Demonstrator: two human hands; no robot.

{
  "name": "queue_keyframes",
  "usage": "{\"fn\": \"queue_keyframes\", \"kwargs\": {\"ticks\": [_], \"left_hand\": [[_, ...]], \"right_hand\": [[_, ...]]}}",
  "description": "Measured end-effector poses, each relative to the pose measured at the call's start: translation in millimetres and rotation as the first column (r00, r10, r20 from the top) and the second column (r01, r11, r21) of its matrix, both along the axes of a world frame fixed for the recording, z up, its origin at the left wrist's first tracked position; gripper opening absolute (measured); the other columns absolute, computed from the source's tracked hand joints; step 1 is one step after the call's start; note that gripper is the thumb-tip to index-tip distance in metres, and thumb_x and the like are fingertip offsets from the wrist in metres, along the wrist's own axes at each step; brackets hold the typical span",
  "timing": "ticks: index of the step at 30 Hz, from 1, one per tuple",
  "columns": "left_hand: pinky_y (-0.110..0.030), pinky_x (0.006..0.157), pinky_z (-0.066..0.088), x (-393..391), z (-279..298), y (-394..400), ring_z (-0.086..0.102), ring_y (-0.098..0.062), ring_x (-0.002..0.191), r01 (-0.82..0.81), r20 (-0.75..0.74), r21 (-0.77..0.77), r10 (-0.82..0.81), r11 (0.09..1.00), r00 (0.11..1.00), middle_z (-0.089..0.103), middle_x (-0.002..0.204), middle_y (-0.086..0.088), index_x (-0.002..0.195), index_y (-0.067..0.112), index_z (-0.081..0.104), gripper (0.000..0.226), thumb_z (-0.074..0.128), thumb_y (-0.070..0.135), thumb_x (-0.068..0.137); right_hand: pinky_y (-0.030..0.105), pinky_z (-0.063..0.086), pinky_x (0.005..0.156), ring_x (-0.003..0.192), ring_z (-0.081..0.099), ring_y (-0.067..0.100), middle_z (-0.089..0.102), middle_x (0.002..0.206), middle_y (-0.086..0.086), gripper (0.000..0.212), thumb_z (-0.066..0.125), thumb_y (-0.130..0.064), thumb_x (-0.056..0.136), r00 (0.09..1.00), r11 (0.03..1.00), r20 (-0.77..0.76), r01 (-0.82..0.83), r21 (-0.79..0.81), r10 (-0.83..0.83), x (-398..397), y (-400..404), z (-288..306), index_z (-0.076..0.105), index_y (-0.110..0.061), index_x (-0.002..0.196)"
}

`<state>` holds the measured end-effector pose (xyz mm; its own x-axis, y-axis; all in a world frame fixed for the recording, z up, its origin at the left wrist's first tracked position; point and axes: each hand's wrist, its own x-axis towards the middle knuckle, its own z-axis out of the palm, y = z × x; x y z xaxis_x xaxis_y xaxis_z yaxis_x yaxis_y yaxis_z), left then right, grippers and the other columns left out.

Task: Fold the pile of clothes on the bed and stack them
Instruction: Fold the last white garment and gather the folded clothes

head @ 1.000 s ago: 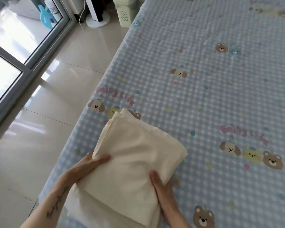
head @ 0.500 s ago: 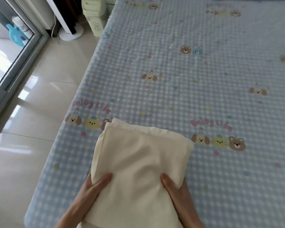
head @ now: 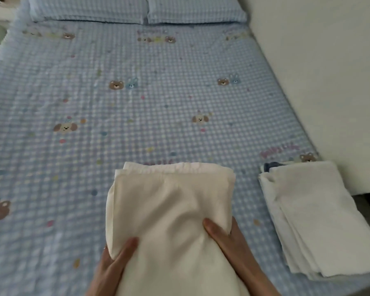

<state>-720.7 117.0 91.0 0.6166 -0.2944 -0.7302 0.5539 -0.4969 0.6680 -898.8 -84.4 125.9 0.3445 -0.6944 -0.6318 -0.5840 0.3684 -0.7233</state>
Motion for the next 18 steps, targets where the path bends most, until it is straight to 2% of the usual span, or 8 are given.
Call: {"fn": "queue_keyframes", "kwargs": {"ticks": [2, 5, 6, 8, 9, 12, 15, 18], "left_hand": [[-0.033, 0.090, 0.042, -31, -2, -36, 0.058, -0.004, 0.090, 0.039, 0.017, 0.003, -0.039, 0.999, 0.999, 0.062, 0.094, 0.018, 0.109, 0.034, 0.052, 0.066, 0.070, 0.065, 0.054], [-0.026, 0.080, 0.044, -76, -13, -93, 0.058, -0.001, 0.089, 0.083, 0.012, -0.050, -0.083, 0.995, 0.996, 0.064, 0.099, 0.015, 0.116, 0.024, 0.055, 0.068, 0.072, 0.057, 0.059], [-0.024, 0.078, 0.045, -90, -17, -108, 0.058, 0.000, 0.090, 0.092, 0.022, -0.062, -0.091, 0.994, 0.996, 0.065, 0.102, 0.012, 0.122, 0.022, 0.055, 0.067, 0.072, 0.052, 0.064], [-0.018, 0.072, 0.043, -111, -25, -131, 0.057, 0.004, 0.088, 0.101, 0.051, -0.085, -0.097, 0.991, 0.994, 0.065, 0.104, 0.011, 0.127, 0.021, 0.052, 0.061, 0.072, 0.042, 0.073], [-0.018, 0.071, 0.043, -119, -29, -142, 0.057, 0.003, 0.089, 0.106, 0.056, -0.086, -0.101, 0.991, 0.993, 0.065, 0.105, 0.010, 0.128, 0.020, 0.052, 0.060, 0.072, 0.040, 0.075], [-0.016, 0.067, 0.043, -134, -41, -166, 0.059, 0.001, 0.089, 0.109, 0.067, -0.070, -0.105, 0.992, 0.992, 0.065, 0.104, 0.007, 0.124, 0.016, 0.053, 0.056, 0.072, 0.038, 0.077], [-0.016, 0.063, 0.044, -140, -53, -184, 0.061, 0.000, 0.085, 0.121, 0.094, -0.043, -0.116, 0.992, 0.989, 0.067, 0.099, 0.008, 0.118, 0.019, 0.055, 0.053, 0.072, 0.044, 0.074], [-0.019, 0.066, 0.047, -139, -70, -193, 0.064, -0.004, 0.088, 0.100, 0.116, -0.030, -0.096, 0.995, 0.989, 0.069, 0.099, 0.007, 0.116, 0.021, 0.055, 0.065, 0.070, 0.054, 0.062]], "right_hand": [[0.030, 0.047, 0.093, 0.103, 0.059, 0.002, 0.059, 0.112, -0.021, 0.080, 0.069, -0.076, 0.054, 1.000, 1.000, -0.003, 0.021, 0.011, -0.021, -32, -32, 0, 0.044, -0.043, 0.123], [0.009, 0.048, 0.077, 0.094, 0.061, -0.010, 0.060, 0.110, -0.024, 0.061, 0.072, -0.069, 0.060, 0.998, 0.999, 0.037, 0.045, 0.003, -0.045, -81, -82, -4, 0.052, -0.045, 0.113], [0.009, 0.048, 0.080, 0.094, 0.061, -0.011, 0.061, 0.112, -0.023, 0.059, 0.072, -0.065, 0.062, 0.998, 0.999, 0.039, 0.045, 0.001, -0.045, -95, -96, -8, 0.054, -0.044, 0.114], [0.027, 0.047, 0.098, 0.105, 0.060, 0.000, 0.061, 0.117, -0.019, 0.068, 0.072, -0.064, 0.065, 0.999, 0.999, 0.019, 0.034, 0.015, -0.034, -115, -121, -18, 0.048, -0.041, 0.125], [0.033, 0.045, 0.101, 0.107, 0.059, 0.003, 0.061, 0.117, -0.019, 0.070, 0.072, -0.064, 0.066, 0.999, 0.999, 0.010, 0.030, 0.033, -0.030, -123, -132, -23, 0.047, -0.040, 0.127], [0.027, 0.048, 0.095, 0.103, 0.062, -0.002, 0.064, 0.115, -0.020, 0.058, 0.073, -0.063, 0.067, 0.997, 0.998, 0.072, 0.017, 0.066, -0.022, -137, -159, -37, 0.052, -0.044, 0.118], [0.025, 0.047, 0.093, 0.104, 0.060, -0.007, 0.063, 0.116, -0.025, 0.056, 0.071, -0.068, 0.066, 0.995, 0.995, 0.094, -0.027, 0.094, 0.018, -141, -180, -51, 0.048, -0.053, 0.115], [0.016, 0.045, 0.083, 0.099, 0.059, -0.013, 0.061, 0.114, -0.028, 0.056, 0.071, -0.070, 0.064, 0.995, 0.994, 0.098, -0.035, 0.105, 0.025, -141, -195, -71, 0.047, -0.057, 0.112]]}}
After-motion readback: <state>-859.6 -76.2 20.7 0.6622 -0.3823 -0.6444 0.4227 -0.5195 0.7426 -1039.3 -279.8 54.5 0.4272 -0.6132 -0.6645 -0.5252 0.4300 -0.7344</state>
